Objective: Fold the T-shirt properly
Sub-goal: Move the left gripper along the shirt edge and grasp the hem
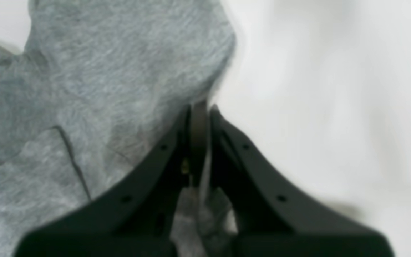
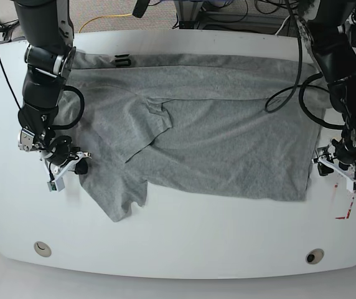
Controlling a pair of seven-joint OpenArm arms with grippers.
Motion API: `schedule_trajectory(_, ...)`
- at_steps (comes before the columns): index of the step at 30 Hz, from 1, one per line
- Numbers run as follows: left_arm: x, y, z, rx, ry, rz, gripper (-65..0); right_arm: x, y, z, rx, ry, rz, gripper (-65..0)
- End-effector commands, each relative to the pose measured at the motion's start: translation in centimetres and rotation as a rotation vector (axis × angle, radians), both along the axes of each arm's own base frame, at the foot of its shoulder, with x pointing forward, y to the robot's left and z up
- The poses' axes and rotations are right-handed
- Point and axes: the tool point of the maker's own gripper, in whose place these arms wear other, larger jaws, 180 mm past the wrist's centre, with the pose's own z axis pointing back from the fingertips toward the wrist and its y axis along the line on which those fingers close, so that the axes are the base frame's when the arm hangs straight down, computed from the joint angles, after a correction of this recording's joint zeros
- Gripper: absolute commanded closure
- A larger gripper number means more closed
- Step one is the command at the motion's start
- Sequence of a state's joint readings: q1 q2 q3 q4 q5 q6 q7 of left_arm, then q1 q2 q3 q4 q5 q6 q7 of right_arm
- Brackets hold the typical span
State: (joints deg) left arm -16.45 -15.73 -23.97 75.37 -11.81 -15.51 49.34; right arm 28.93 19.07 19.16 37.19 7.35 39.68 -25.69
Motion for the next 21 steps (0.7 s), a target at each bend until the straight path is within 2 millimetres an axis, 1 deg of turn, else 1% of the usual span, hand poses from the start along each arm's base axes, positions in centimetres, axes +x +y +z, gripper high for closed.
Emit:
schedule_trajectory(1,1.6,0.9,1.2,-0.005,-0.065,0.015,-39.2,0.4,-0.7,0.7,-0.029,0.003,0.012,0.0)
schedule_trajectory(2,1.7,1.0,0.6,-0.022,-0.057,0.022,-43.2,0.4,-0.7,0.7,-0.029,0.003,0.012,0.0)
schedule_trajectory(4,2.1,1.1,-0.1,-0.043,-0.055,0.032,-50.6,0.4,-0.7,0.7,-0.029,0.003,0.012,0.0)
schedule_trajectory(6,2.4,1.3,-0.8,-0.064,-0.064,0.061,-56.7,0.4,-0.7,0.7,-0.029,0.003,0.012,0.0)
schedule_trajectory(11,2.5,2.3,-2.6,-0.089,-0.077,0.137,-57.8,0.3,-0.9,0.7,-0.031,0.002,0.009,0.0)
schedule_trajectory(17,4.3,0.5,-4.3,-0.111,-0.059,0.096,-57.8,0.3,-0.8,0.6,-0.03,0.004,0.01,0.0)
schedule_trajectory(21,5.5,-0.1,-4.4,-0.124,-0.076,0.091,-57.8,0.3,-0.8,0.6,-0.03,0.004,0.01,0.0)
